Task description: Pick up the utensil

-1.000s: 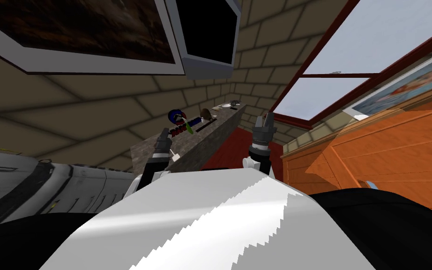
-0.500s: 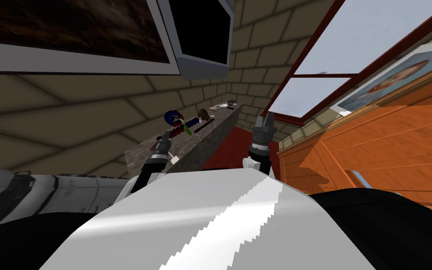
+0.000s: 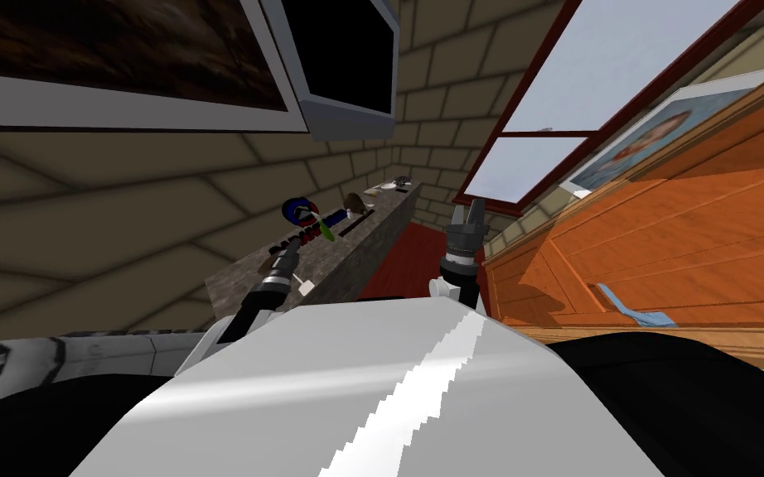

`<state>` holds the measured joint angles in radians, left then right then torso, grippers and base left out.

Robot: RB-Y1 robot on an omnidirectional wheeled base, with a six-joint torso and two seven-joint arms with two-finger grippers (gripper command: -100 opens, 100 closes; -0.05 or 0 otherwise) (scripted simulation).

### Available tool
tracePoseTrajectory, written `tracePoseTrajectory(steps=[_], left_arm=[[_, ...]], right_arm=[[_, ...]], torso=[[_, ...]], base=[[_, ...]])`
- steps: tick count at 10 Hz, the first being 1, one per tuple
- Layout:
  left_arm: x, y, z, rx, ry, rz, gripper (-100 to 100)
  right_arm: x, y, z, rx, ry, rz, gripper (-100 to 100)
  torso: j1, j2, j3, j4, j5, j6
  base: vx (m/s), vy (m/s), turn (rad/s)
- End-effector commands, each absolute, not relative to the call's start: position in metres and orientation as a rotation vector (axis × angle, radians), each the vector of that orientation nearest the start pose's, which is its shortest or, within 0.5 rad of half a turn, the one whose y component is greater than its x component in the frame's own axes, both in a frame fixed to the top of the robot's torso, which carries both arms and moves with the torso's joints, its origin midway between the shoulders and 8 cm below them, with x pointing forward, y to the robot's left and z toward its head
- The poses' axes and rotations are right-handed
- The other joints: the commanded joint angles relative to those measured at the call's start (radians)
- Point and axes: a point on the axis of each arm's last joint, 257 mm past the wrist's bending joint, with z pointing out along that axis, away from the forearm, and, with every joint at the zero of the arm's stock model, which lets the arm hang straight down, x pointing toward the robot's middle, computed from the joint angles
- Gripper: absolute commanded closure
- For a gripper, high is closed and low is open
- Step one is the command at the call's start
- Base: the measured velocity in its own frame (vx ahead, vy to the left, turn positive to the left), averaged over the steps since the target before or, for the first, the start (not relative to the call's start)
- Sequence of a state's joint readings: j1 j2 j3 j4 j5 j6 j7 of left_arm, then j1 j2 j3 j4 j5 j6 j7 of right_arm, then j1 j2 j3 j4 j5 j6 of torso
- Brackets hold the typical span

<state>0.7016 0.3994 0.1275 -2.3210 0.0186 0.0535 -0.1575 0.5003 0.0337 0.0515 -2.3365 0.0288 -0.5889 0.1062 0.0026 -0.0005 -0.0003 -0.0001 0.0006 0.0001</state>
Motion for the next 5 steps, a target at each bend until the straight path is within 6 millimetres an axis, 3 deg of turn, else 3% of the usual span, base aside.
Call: tracePoseTrajectory(steps=[1, 5], left_arm=[[0.358, 0.361, -0.143, -0.803, 1.424, -0.677, -100], [0.346, 0.384, -0.171, -0.859, 1.534, -0.569, -100]], right_arm=[[0.317, -0.258, 0.065, 0.519, 0.520, 1.262, 0], [0.317, -0.258, 0.065, 0.519, 0.520, 1.262, 0]], torso=[[0.000, 0.000, 0.000, 0.000, 0.000, 0.000], [0.000, 0.000, 0.000, 0.000, 0.000, 0.000]], base=[[-0.003, 0.037, -0.073], [-0.002, 0.034, -0.116]])
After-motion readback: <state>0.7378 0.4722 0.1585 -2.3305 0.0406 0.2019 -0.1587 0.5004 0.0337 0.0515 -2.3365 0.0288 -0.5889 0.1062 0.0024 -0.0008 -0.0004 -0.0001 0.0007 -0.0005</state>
